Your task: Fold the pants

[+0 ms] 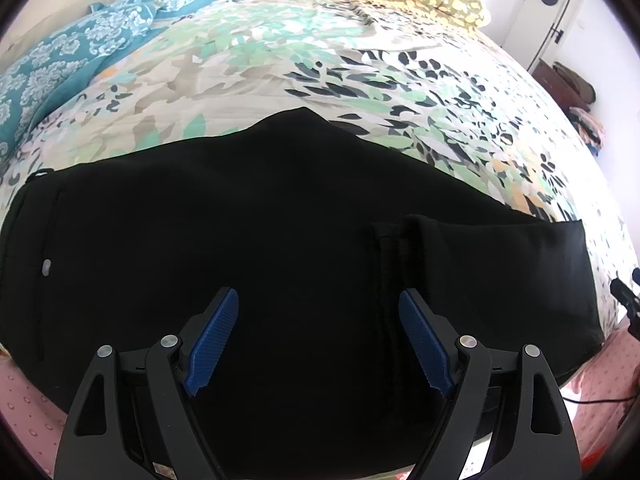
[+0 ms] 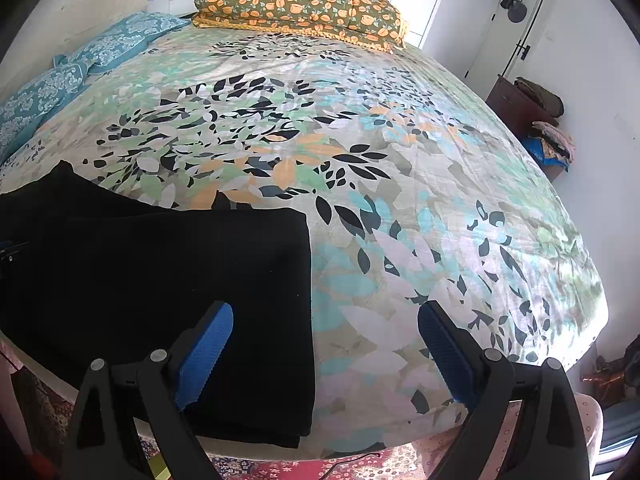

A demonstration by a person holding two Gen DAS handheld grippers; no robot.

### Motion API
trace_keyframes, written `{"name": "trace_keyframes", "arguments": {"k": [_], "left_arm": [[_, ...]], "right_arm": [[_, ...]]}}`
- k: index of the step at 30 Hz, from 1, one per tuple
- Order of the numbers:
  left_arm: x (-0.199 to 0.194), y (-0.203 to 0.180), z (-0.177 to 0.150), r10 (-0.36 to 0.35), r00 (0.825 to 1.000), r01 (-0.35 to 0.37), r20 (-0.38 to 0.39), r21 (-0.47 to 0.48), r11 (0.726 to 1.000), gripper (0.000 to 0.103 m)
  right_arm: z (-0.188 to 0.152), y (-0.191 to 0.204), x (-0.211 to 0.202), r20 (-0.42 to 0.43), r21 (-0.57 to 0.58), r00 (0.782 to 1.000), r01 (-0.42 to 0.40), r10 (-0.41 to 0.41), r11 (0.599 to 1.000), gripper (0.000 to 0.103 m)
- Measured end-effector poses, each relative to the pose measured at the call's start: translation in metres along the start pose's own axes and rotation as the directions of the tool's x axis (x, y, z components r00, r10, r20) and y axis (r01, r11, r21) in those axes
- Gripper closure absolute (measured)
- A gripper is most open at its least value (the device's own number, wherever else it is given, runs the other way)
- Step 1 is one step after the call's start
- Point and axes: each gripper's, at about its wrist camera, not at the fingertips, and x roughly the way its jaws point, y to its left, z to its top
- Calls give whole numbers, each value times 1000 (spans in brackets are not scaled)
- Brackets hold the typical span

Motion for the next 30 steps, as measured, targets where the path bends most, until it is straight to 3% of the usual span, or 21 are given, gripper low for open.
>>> {"name": "trace_keyframes", "arguments": {"k": [10, 16, 30], "left_arm": [[0, 7, 0, 83, 997, -83, 2, 9, 996, 19], [-2, 13, 1, 173, 985, -173, 10, 25, 985, 19], [-8, 15, -1, 253, 967, -255, 38, 51, 966, 19]], "right_arm": [[1, -1, -2, 13, 12, 1000, -25, 24, 1000, 9], [2, 5, -4, 18, 13, 999, -51, 50, 999, 9], [5, 21, -10, 45, -15, 996, -80, 81, 997, 9]]}}
